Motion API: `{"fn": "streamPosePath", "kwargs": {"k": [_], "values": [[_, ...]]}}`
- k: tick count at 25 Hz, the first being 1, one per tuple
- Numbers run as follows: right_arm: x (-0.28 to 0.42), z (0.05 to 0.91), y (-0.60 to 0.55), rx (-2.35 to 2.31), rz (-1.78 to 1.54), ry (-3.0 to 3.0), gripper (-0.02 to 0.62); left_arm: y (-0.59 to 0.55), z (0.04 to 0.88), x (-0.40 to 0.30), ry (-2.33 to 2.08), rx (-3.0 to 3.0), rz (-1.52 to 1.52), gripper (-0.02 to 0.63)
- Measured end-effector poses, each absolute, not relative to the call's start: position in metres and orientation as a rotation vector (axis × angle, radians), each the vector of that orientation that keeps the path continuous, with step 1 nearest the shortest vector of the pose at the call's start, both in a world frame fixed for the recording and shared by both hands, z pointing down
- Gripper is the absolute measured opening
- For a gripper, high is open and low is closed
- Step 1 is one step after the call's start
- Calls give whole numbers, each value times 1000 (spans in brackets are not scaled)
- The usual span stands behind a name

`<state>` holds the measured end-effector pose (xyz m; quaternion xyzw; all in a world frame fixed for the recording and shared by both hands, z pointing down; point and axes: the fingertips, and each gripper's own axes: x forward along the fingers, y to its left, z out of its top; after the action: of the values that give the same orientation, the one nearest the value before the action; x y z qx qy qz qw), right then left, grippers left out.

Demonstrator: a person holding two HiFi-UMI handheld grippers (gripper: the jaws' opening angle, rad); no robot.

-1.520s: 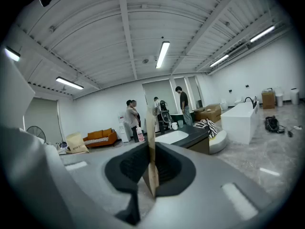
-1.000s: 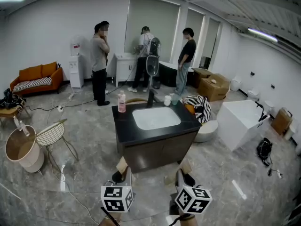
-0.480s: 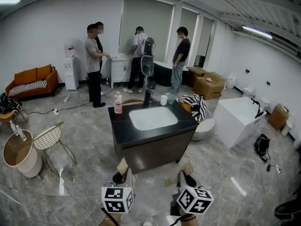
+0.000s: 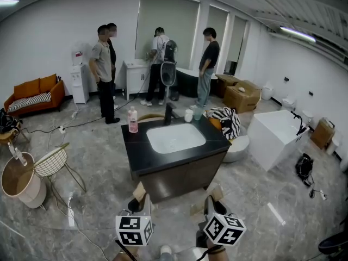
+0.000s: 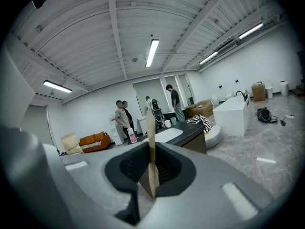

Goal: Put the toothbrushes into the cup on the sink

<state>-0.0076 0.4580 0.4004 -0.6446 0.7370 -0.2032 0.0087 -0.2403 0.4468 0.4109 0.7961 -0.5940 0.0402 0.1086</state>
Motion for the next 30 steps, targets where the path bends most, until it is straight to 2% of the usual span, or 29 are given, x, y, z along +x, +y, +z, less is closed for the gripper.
{"fn": "streamPosePath", "kwargs": {"k": [30], "values": [[55, 410, 216, -2075, -652, 2290, 29, 205, 425, -179, -1698, 2345, 155, 40]]}}
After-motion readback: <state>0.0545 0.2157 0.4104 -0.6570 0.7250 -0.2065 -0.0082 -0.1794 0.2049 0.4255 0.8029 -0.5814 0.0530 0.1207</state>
